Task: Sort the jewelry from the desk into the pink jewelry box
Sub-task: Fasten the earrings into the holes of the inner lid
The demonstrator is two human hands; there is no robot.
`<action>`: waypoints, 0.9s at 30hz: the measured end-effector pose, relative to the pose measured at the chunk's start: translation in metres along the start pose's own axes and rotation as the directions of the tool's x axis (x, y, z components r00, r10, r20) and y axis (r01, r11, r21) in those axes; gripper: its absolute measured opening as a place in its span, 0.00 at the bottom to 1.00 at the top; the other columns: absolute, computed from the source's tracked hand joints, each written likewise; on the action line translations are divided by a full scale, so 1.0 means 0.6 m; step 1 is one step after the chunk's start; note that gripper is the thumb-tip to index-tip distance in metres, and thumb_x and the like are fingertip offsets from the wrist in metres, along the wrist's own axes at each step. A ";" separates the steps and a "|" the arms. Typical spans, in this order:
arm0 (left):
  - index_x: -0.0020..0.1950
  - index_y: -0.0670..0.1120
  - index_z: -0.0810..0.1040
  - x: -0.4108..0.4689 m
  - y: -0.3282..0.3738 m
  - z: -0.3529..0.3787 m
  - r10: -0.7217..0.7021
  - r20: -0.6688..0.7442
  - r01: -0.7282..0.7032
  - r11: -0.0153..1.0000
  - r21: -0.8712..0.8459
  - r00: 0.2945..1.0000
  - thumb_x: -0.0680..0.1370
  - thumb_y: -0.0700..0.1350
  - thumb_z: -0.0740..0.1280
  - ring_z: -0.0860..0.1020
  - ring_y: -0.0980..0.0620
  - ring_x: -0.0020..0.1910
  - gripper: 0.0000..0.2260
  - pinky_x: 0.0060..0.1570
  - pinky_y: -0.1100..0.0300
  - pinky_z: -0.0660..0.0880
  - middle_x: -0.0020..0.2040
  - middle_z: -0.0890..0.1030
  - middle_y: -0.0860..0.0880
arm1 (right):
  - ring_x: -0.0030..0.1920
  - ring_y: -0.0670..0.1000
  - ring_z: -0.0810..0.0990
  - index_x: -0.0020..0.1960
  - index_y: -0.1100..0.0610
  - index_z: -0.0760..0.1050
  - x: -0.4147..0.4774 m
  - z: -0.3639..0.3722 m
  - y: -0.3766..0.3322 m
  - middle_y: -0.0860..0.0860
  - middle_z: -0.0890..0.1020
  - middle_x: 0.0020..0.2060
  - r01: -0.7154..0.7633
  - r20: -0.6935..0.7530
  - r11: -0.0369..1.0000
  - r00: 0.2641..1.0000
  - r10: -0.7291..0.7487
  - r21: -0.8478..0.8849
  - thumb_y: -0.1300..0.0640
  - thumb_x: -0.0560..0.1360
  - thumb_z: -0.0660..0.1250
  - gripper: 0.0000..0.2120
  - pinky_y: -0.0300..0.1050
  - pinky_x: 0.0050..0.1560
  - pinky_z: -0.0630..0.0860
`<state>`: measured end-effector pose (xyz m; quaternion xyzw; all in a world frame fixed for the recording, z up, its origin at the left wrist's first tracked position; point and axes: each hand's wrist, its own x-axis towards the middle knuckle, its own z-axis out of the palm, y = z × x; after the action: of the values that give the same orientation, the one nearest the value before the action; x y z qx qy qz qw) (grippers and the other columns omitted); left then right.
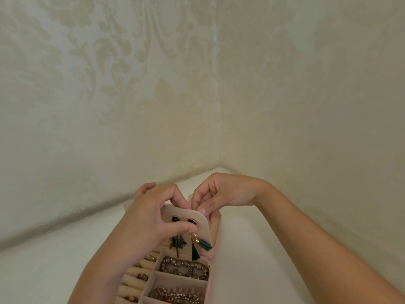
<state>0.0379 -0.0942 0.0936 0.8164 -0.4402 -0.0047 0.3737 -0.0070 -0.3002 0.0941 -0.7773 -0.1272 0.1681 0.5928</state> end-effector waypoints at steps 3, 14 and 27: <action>0.42 0.61 0.76 0.001 0.001 0.000 0.001 0.009 -0.002 1.000 0.008 1.000 0.54 0.62 0.74 0.64 0.68 0.57 0.20 0.50 0.68 0.61 0.45 0.78 0.64 | 0.39 0.47 0.81 0.44 0.53 0.81 0.004 0.001 0.002 0.53 0.82 0.40 0.017 -0.019 1.000 1.000 -0.017 0.004 0.67 0.75 0.66 0.10 0.37 0.44 0.79; 0.41 0.63 0.75 0.000 -0.002 0.000 -0.027 0.008 0.027 1.000 0.002 1.000 0.53 0.64 0.74 0.62 0.61 0.63 0.19 0.49 0.75 0.59 0.46 0.77 0.65 | 0.39 0.46 0.82 0.43 0.55 0.81 0.002 0.002 0.003 0.51 0.83 0.39 0.023 -0.004 0.998 1.000 -0.023 0.053 0.69 0.75 0.64 0.12 0.36 0.44 0.79; 0.42 0.61 0.76 -0.002 0.004 -0.001 -0.037 0.005 0.037 0.999 -0.032 0.999 0.53 0.63 0.73 0.64 0.67 0.59 0.21 0.55 0.57 0.69 0.46 0.77 0.66 | 0.41 0.48 0.82 0.43 0.53 0.82 0.007 0.002 0.009 0.58 0.79 0.45 0.036 0.012 0.996 0.999 -0.037 0.084 0.69 0.75 0.64 0.14 0.38 0.46 0.79</action>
<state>0.0359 -0.0936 0.0952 0.8182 -0.4258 -0.0205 0.3857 -0.0041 -0.2988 0.0879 -0.7481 -0.1384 0.1678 0.6269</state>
